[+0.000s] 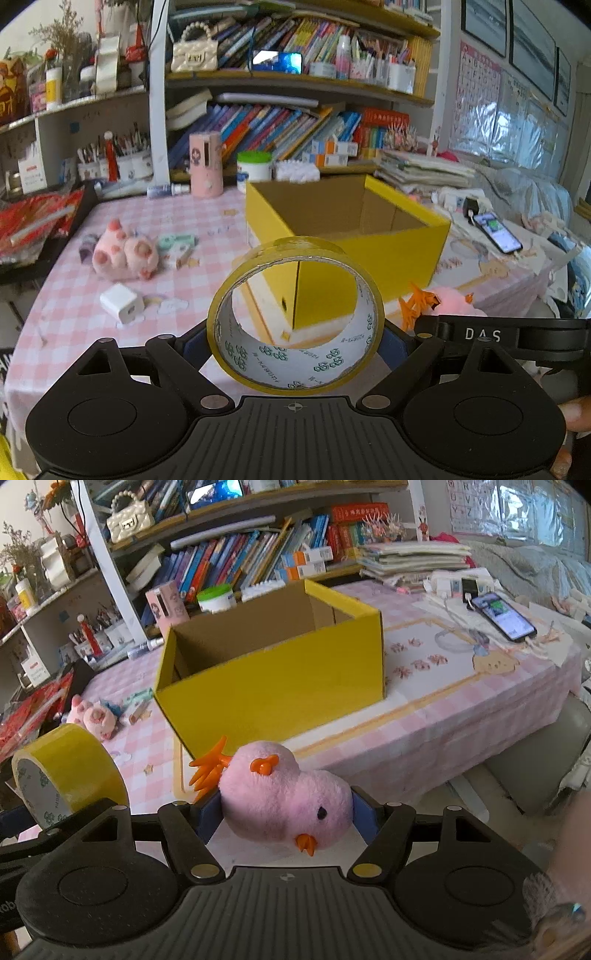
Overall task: Organize objects
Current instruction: 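Carry the tape roll in the left tool and chick in the right tool over the yellow box, then open the right tool to drop the chick into the box while the left tool releases the tape roll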
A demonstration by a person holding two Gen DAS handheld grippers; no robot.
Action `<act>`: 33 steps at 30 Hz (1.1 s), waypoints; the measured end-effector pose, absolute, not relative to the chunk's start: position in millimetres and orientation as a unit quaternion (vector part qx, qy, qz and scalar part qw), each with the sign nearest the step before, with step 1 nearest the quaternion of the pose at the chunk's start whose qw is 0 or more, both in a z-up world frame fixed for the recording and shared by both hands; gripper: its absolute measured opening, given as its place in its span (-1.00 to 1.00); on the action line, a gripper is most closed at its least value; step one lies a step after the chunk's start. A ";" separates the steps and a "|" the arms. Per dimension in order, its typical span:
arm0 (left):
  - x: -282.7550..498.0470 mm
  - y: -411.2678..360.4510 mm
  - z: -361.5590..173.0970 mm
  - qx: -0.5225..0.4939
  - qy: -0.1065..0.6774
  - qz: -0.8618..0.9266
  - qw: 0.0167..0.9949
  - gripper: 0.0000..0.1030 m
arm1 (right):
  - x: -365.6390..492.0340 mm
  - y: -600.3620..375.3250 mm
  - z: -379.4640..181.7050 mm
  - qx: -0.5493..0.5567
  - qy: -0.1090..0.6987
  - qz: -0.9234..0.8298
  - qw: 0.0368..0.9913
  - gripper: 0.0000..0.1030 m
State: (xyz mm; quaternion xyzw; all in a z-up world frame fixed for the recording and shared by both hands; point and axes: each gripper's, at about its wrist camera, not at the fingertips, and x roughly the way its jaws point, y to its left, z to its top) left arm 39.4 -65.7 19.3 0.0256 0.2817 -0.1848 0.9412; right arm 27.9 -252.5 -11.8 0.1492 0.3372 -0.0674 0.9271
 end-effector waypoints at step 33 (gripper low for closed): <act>170.6 -195.9 24.8 0.040 0.273 -0.130 0.952 0.75 | 202.1 -353.4 45.3 0.049 0.273 0.058 0.959 0.33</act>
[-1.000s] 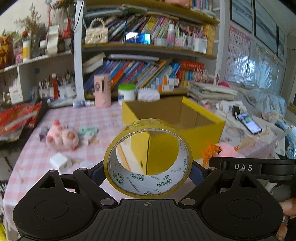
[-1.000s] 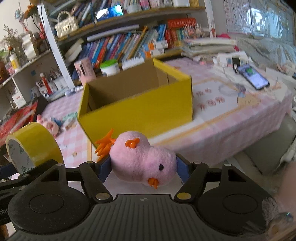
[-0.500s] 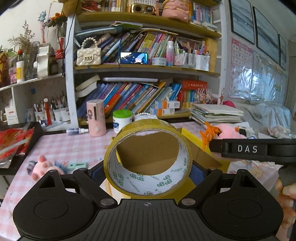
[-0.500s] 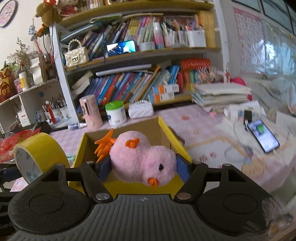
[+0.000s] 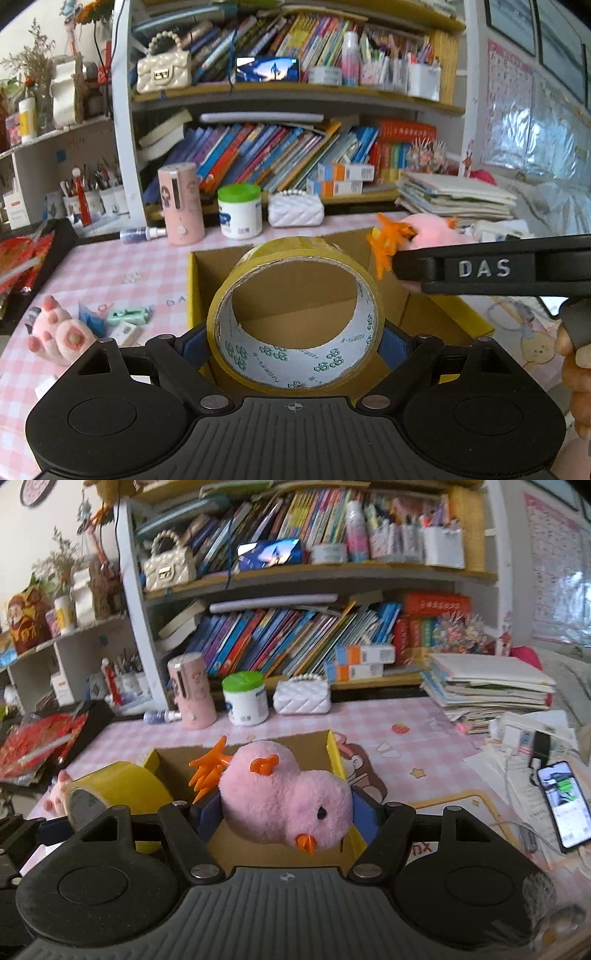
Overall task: Organize objects
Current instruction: 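Open the right tool to drop the chick into the box while the left tool releases the tape roll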
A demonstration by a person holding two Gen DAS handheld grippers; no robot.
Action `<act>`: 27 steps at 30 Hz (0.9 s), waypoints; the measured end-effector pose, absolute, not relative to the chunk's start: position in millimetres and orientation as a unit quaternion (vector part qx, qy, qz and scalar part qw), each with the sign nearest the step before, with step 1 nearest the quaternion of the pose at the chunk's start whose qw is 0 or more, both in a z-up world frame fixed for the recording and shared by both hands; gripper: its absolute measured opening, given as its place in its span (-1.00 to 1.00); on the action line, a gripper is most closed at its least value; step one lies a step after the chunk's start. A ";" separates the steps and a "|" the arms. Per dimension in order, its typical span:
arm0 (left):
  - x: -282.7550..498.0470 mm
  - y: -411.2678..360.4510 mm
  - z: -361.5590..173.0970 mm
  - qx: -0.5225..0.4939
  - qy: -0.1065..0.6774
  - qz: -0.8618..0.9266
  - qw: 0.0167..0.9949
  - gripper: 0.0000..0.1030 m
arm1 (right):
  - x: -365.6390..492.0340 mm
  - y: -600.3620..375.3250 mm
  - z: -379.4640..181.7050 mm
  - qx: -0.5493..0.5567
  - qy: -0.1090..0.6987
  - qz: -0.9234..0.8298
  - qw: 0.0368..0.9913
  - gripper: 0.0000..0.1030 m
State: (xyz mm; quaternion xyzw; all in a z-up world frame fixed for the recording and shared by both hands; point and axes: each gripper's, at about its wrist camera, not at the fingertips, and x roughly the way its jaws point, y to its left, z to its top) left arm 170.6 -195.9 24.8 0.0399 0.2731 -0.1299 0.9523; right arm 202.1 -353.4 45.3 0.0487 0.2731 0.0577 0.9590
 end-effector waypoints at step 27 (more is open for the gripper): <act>215.9 -212.7 -9.5 0.079 0.356 -0.090 0.927 0.77 | 318.7 -327.3 -9.9 -0.064 0.423 0.148 0.892 0.34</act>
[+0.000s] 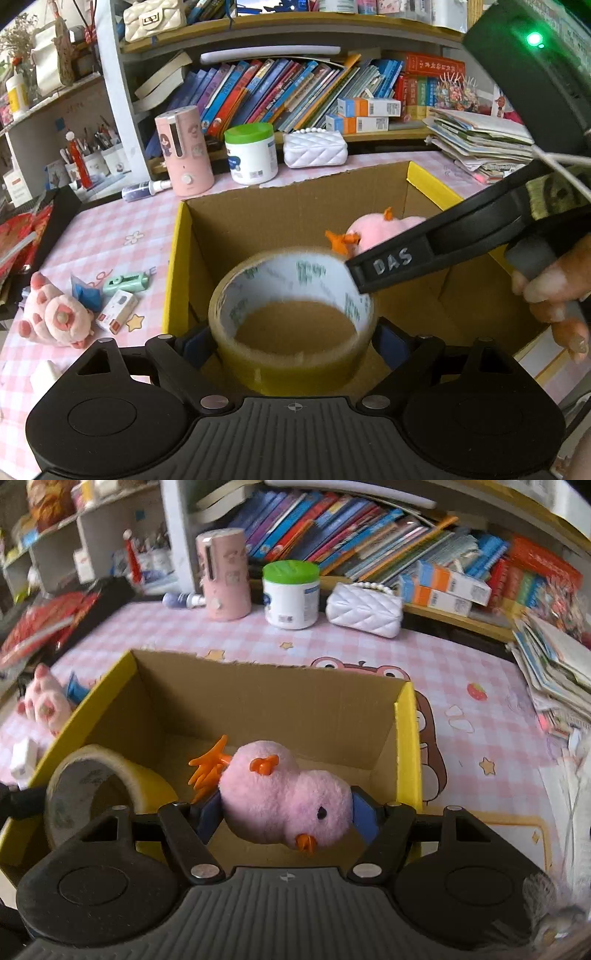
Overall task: Organize objects
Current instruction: 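Open the right tool to drop the chick into the box while the left tool releases the tape roll, then lift both open tools up and back out of the yellow box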
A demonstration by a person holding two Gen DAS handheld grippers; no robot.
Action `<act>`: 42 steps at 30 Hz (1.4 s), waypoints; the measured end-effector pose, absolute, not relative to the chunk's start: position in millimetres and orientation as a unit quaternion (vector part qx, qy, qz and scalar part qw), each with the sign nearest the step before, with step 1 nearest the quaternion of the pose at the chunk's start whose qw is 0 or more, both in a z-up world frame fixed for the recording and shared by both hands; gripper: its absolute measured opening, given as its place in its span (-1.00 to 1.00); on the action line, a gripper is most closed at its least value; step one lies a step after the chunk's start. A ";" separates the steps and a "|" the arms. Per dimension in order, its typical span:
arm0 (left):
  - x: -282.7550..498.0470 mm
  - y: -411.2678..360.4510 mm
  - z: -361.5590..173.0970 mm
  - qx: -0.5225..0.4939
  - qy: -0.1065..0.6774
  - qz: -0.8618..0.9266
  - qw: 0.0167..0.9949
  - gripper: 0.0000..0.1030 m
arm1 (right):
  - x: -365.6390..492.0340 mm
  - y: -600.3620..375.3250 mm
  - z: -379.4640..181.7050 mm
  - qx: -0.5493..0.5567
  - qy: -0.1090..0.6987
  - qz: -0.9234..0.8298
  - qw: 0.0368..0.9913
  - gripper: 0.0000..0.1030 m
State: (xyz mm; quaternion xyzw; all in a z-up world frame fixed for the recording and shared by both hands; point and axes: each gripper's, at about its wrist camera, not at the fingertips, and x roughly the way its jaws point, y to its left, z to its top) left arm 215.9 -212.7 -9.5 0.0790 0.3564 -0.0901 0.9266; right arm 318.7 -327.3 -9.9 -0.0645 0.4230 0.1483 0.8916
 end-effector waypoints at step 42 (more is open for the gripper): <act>106.2 -124.1 19.7 0.044 0.284 -0.069 0.955 0.88 | 131.1 -308.4 19.6 0.025 0.276 -0.040 0.960 0.76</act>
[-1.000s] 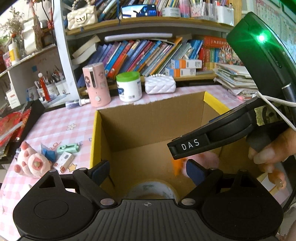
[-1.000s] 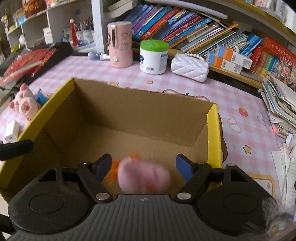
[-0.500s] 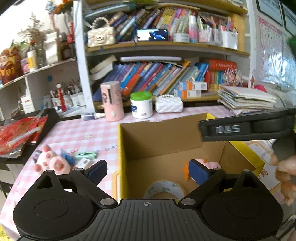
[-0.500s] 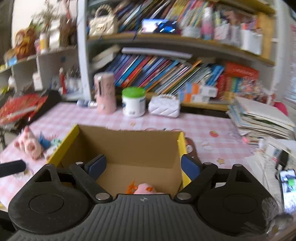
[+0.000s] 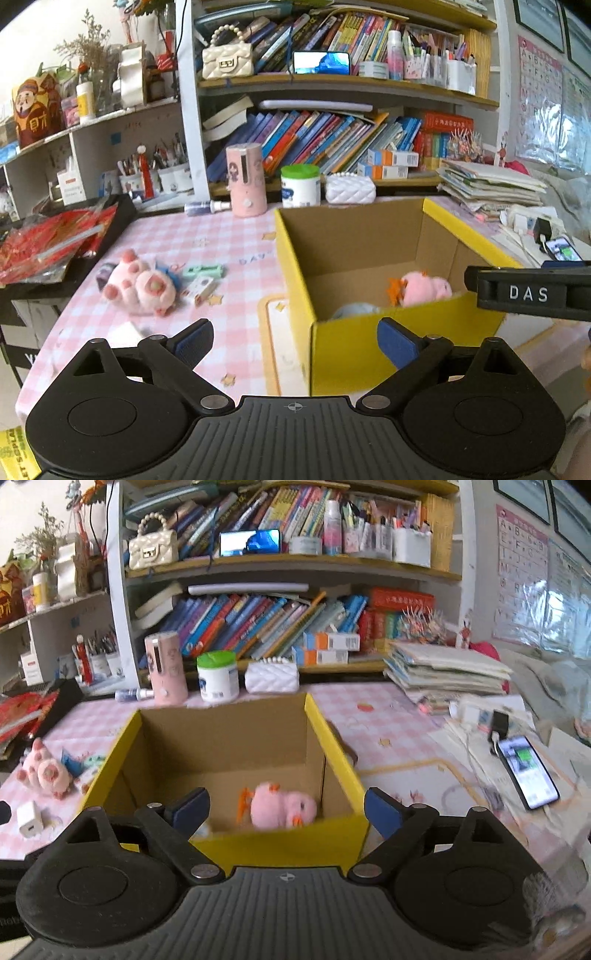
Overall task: Organize objects
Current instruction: 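Lift both open tools up and back out of the yellow box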
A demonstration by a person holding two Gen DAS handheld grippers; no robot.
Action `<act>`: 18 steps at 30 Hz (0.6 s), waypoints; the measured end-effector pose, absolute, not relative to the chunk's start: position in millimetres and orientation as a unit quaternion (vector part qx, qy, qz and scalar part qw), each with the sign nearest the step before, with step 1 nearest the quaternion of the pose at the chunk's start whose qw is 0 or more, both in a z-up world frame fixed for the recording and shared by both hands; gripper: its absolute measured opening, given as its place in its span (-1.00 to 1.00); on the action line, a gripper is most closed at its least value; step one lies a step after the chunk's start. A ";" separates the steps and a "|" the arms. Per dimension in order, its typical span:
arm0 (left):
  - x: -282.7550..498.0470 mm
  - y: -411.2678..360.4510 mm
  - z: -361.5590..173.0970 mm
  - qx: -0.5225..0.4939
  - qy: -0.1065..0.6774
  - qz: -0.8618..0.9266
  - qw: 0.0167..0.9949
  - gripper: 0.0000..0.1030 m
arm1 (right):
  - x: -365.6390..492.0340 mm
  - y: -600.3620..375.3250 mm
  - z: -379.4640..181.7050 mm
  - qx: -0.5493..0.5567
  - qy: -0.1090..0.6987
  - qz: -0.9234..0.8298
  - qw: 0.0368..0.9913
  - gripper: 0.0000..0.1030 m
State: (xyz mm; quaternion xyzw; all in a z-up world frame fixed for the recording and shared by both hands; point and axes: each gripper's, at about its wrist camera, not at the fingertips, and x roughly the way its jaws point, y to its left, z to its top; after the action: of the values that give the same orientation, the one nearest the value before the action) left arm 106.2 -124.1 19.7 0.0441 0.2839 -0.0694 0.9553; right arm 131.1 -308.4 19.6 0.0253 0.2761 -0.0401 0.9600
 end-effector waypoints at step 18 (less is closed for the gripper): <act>51.1 -56.8 -13.5 0.060 0.359 -0.060 0.929 0.89 | 67.9 -233.6 -24.9 0.033 0.370 -0.036 0.928 0.84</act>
State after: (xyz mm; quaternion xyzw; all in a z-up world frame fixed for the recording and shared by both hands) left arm 51.1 -56.8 -13.5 0.0596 0.3593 -0.0596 0.9294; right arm 67.9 -233.6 -24.9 0.0334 0.3700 -0.0363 0.9277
